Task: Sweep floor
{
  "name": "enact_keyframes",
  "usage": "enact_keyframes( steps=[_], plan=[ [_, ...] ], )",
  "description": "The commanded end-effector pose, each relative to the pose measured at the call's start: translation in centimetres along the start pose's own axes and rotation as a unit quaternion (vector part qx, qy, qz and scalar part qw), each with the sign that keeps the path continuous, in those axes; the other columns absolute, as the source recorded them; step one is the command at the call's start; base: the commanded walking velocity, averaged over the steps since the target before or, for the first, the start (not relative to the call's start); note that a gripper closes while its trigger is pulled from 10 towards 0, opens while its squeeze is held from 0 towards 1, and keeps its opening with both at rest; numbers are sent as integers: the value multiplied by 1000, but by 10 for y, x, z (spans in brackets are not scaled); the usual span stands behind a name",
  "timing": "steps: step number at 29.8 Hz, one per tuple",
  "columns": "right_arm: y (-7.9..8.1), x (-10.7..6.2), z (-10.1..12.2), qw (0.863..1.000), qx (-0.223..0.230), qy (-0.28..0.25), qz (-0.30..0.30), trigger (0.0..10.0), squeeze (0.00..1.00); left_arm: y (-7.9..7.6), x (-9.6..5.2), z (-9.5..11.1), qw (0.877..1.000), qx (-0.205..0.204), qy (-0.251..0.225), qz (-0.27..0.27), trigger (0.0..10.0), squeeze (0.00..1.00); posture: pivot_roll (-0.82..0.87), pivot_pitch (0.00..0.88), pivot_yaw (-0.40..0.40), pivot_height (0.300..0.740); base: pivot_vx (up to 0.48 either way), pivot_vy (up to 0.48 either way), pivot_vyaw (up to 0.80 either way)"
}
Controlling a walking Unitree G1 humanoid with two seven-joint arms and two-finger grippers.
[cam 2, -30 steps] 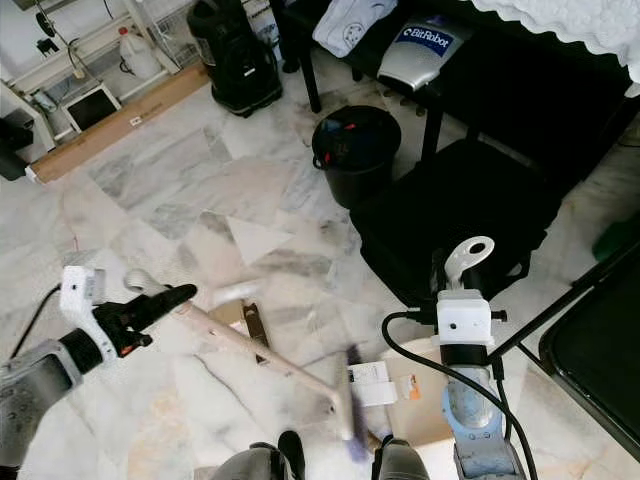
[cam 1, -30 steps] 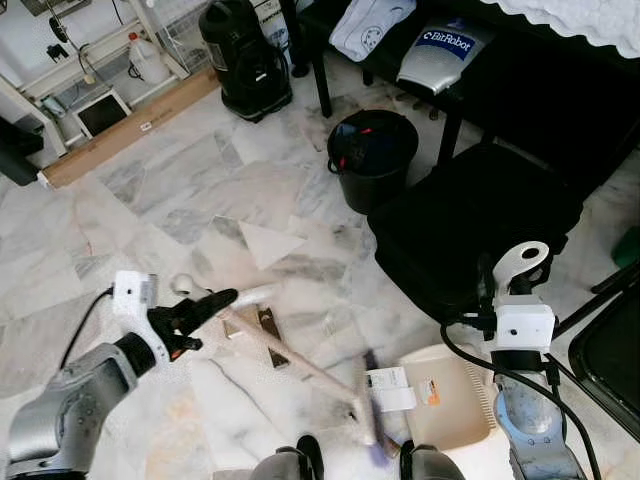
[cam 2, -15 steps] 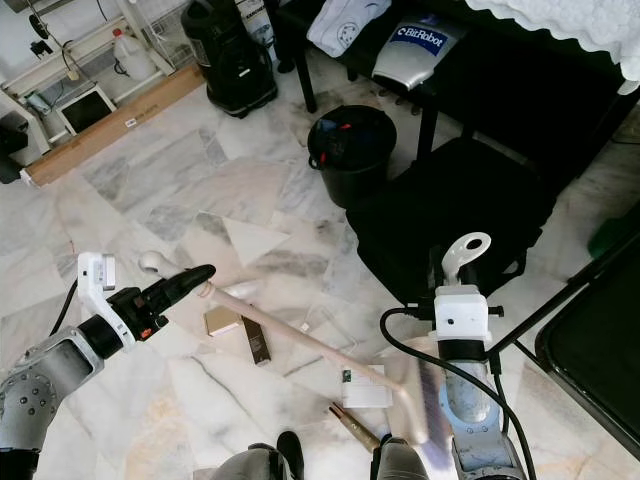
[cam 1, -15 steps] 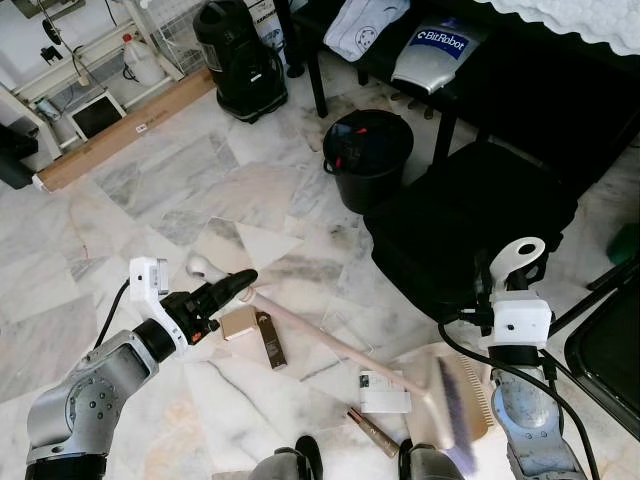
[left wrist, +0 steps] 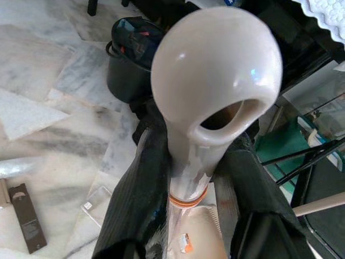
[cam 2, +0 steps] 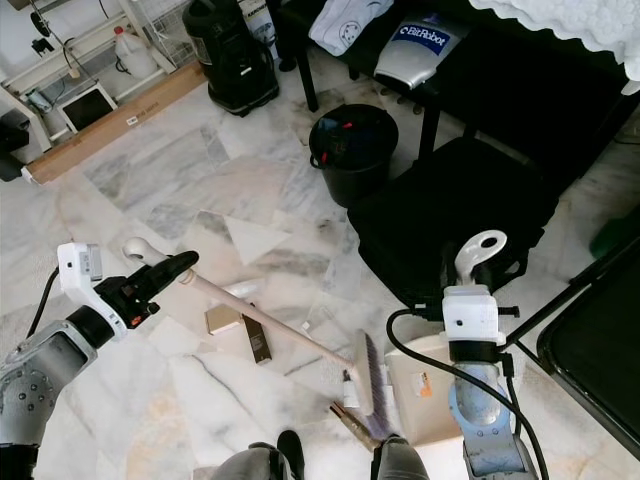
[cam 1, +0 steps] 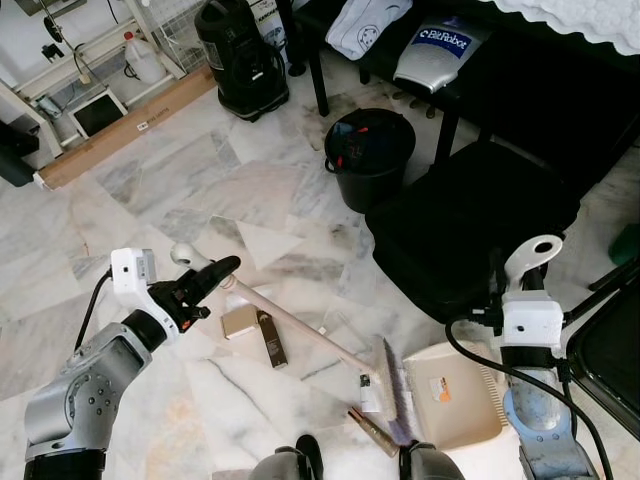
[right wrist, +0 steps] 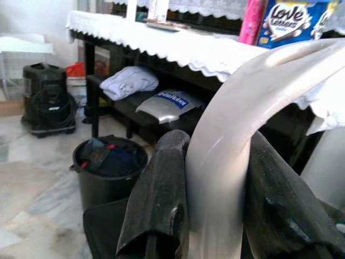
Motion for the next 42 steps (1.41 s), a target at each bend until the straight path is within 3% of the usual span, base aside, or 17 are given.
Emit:
enact_keyframes(
  steps=[1,6,26,30,33,42],
  plan=[
    [-8,3,8,1000,-12,-18,-17,10000,0,5,-5,0,1000,-8,-7,7,10000,0,-27,255,166,740,0,0,0],
    [-6,1,9,1000,-6,-18,-21,10000,0,6,-7,0,1000,-2,-5,9,10000,0,-22,257,167,740,0,0,0],
    [31,-35,-27,998,-4,65,23,10000,0,9,-30,5,999,28,33,19,10000,0,49,290,208,740,0,0,0],
    [38,-41,-33,996,-3,80,37,10000,0,17,-34,13,997,49,26,44,10000,0,55,289,212,740,0,0,0],
    [46,-47,-39,994,6,94,53,10000,0,25,-39,22,993,88,28,74,10000,0,59,287,214,740,0,0,0],
    [61,-60,-47,989,27,124,80,10000,0,42,-48,41,984,129,7,123,10000,0,62,280,210,740,0,0,0]
  ],
)
Point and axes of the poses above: a point about 5 cm out from each wrist's last joint towards the gripper, its own x axis pointing out of the wrist towards the gripper, its own z axis along the axis of the wrist's last joint, y = z × x, the point moved 2 cm from there along x, pointing out of the wrist towards the gripper, and after that the axes turned 8 degrees about -x, right-handed, at the moved point
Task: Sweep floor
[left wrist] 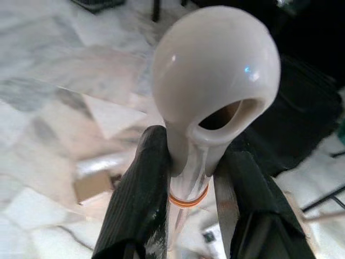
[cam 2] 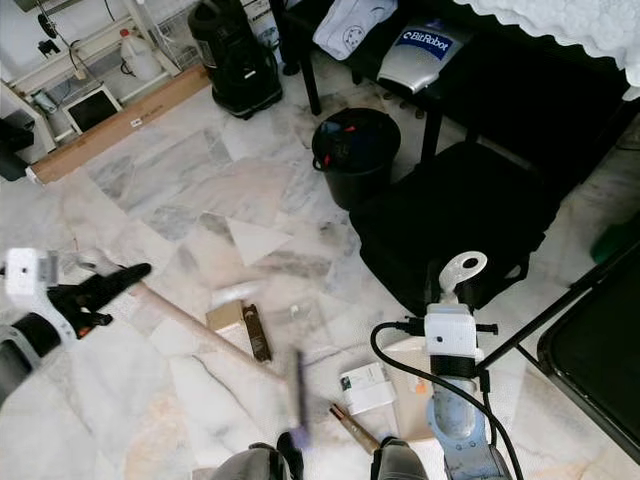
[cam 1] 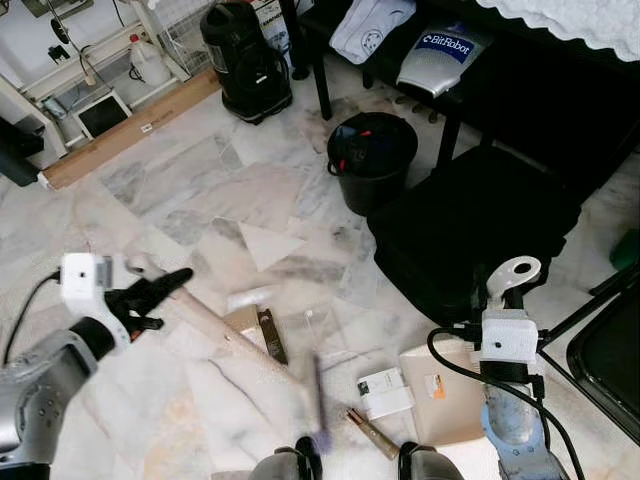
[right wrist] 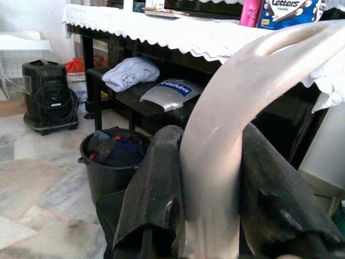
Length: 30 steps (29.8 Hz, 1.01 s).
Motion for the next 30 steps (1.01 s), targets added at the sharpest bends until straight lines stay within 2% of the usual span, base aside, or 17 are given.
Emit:
enact_keyframes(
  steps=[1,4,14,17,30],
  plan=[
    [26,-33,-31,993,2,96,64,10000,0,8,-6,6,1000,14,-4,15,10000,0,65,280,211,740,0,0,0],
    [27,-32,-31,993,3,96,64,10000,0,9,-6,5,1000,17,0,14,10000,0,65,281,212,740,0,0,0],
    [25,-32,-32,993,3,95,64,10000,0,-11,3,-35,997,-4,68,-36,10000,0,32,282,207,740,0,0,0],
    [21,-32,-33,994,-1,94,61,10000,0,-19,6,-49,994,-9,96,-51,10000,0,23,286,206,740,0,0,0],
    [15,-32,-30,995,-6,84,60,10000,0,-38,14,-88,981,-48,164,-91,10000,0,-3,322,200,740,0,0,0]
  ],
)
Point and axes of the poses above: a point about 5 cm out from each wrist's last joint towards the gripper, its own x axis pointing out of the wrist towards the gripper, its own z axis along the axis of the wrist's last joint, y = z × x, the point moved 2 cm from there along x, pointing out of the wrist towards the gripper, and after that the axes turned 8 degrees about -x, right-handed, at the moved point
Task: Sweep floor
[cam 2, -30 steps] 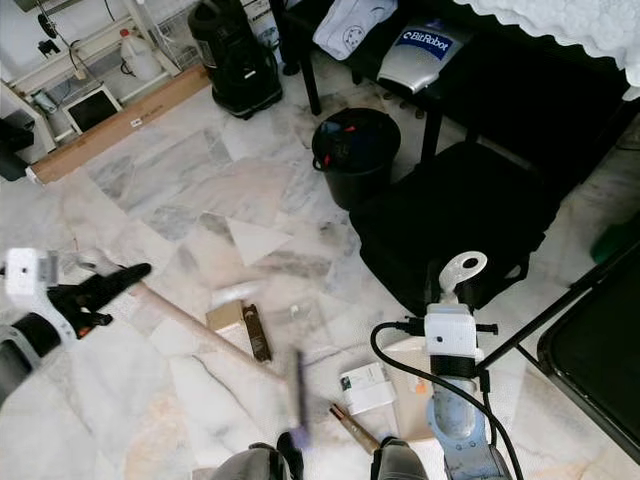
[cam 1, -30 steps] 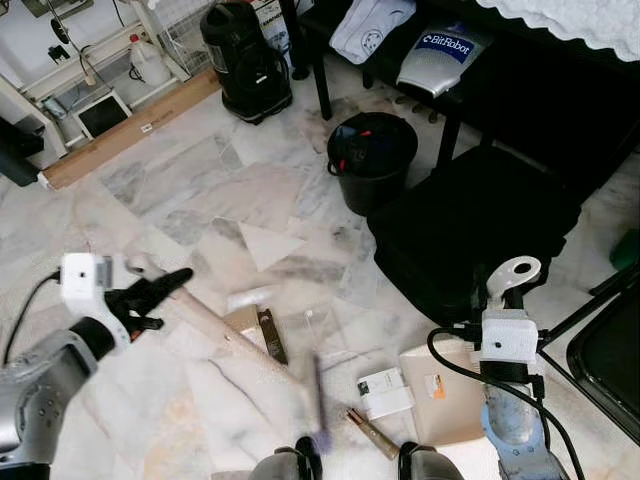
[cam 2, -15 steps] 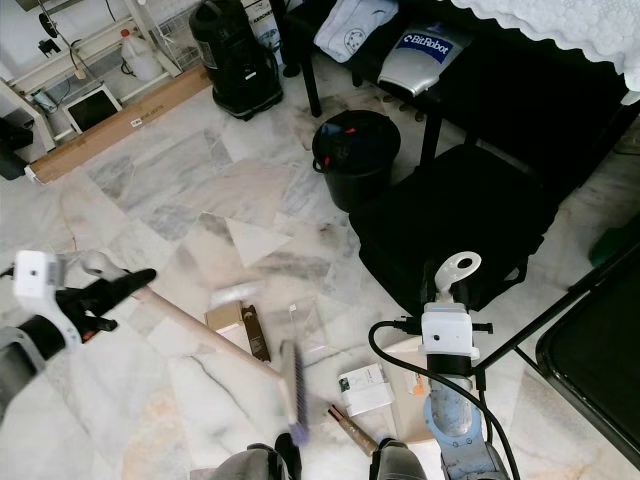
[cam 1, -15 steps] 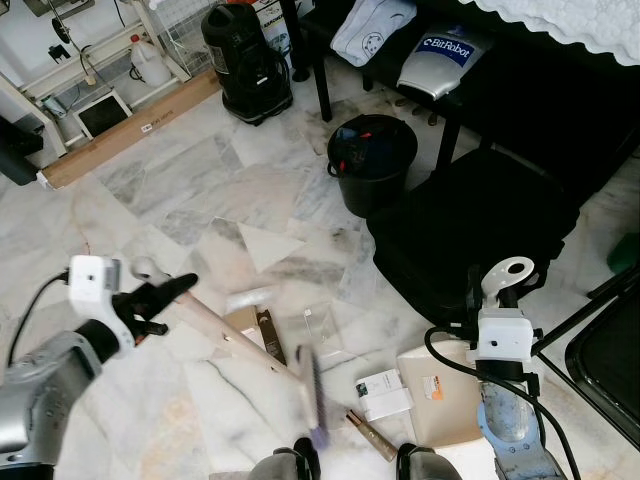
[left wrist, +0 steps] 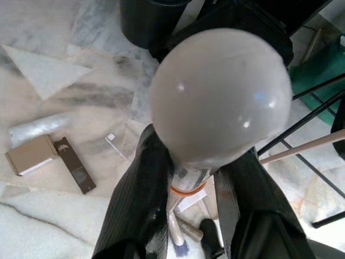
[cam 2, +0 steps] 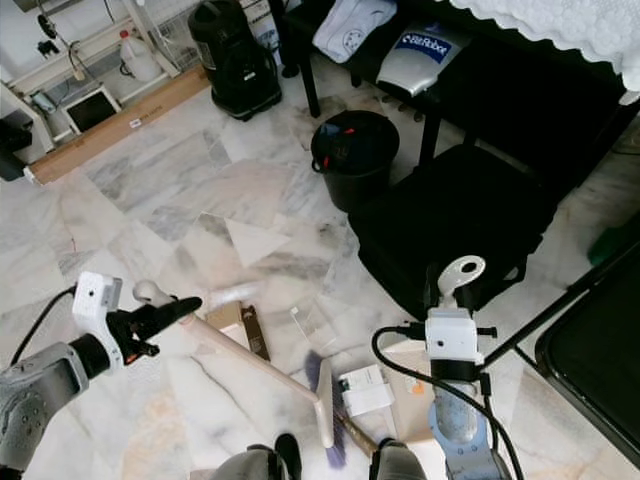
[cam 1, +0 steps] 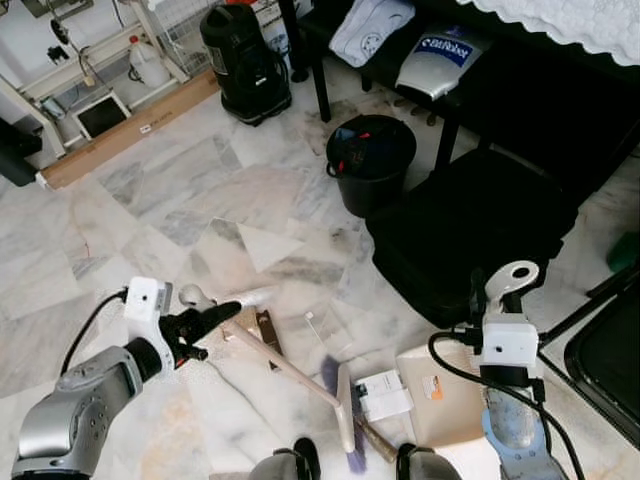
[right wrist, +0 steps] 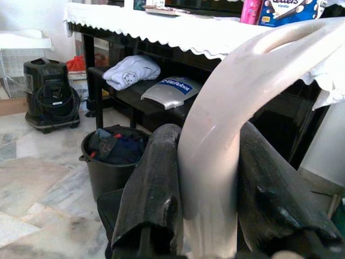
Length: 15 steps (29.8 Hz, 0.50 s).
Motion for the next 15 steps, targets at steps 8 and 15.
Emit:
enact_keyframes(
  steps=[8,15],
  plan=[
    [18,-20,-23,996,1,76,51,10000,0,3,11,-28,991,-130,25,-25,10000,0,-10,333,195,740,0,0,0],
    [19,-18,-22,996,4,75,57,10000,0,3,13,-9,985,-167,-34,-37,10000,0,-3,329,186,740,0,0,0]
  ],
)
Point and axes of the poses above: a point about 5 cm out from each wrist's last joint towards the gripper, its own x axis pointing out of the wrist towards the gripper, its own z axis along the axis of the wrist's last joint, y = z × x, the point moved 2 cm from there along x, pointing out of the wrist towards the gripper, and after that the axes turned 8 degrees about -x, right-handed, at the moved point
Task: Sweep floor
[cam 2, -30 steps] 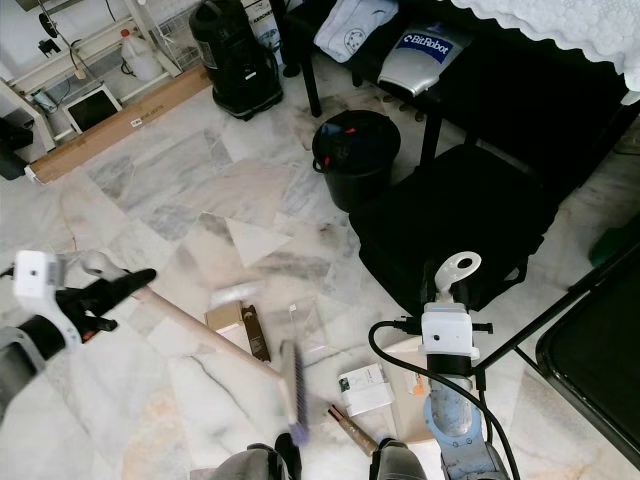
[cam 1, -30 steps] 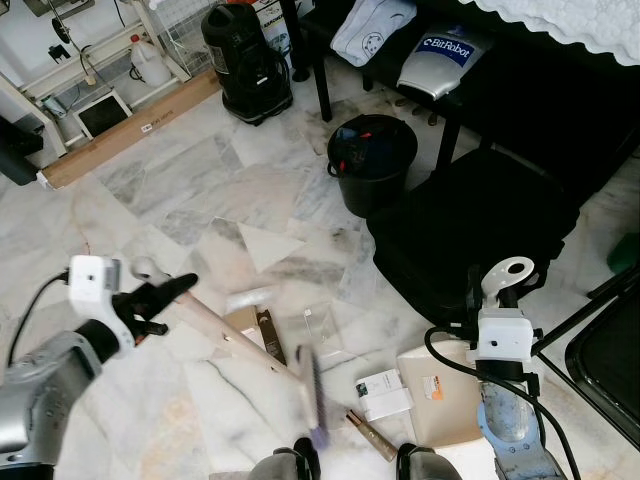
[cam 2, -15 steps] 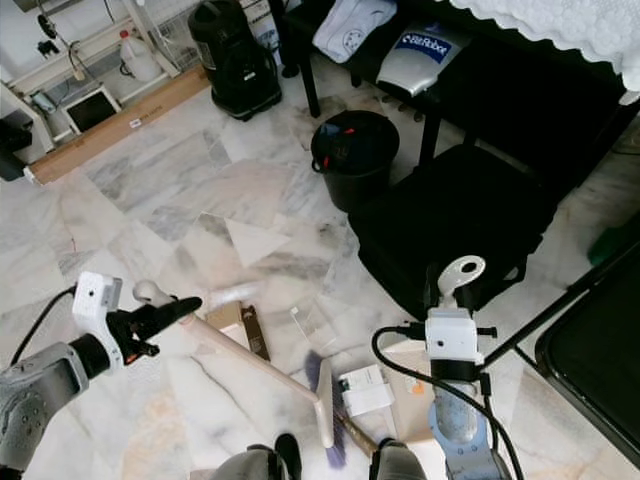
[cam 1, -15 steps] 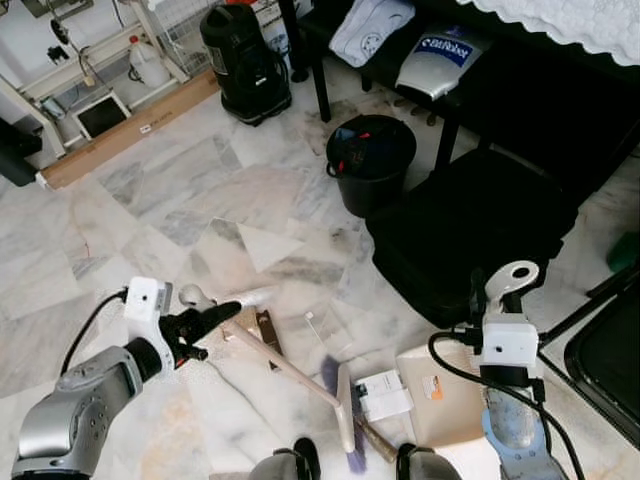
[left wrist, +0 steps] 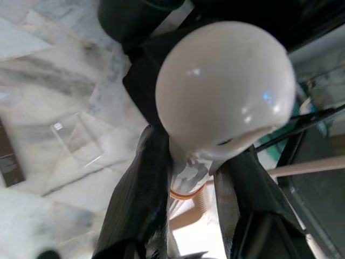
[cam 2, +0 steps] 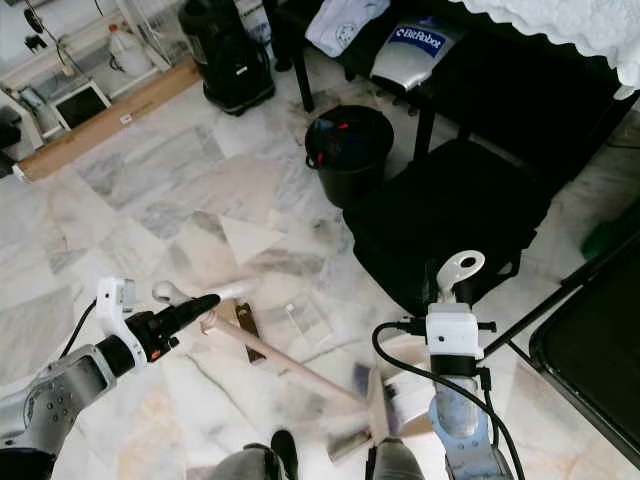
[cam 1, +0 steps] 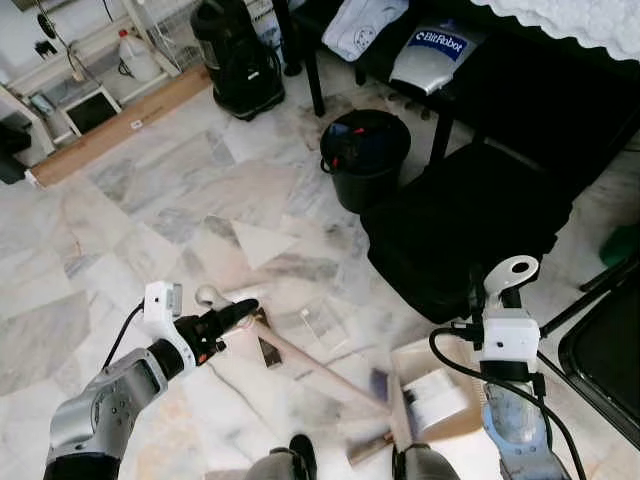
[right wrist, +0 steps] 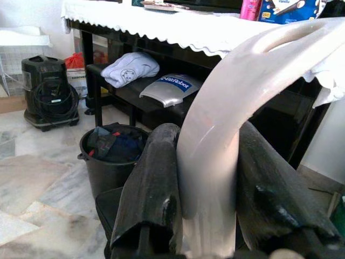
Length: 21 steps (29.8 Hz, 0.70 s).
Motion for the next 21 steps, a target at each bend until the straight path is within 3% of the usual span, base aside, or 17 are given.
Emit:
enact_keyframes(
  steps=[1,8,12,21],
  plan=[
    [19,-25,-27,995,-4,83,50,10000,0,3,-5,-2,1000,-23,0,-5,10000,0,-1,327,184,740,0,0,0],
    [19,-17,-25,994,43,93,33,10000,0,5,-6,11,1000,3,-20,1,10000,0,-2,291,181,740,0,0,0],
    [12,-14,-22,990,100,97,-4,10000,0,-5,-6,35,996,31,-86,7,10000,0,-7,250,188,740,0,0,0],
    [3,-13,-10,982,160,83,-56,10000,0,-7,-12,76,979,66,-188,40,10000,0,-29,172,208,740,0,0,0]
  ],
)
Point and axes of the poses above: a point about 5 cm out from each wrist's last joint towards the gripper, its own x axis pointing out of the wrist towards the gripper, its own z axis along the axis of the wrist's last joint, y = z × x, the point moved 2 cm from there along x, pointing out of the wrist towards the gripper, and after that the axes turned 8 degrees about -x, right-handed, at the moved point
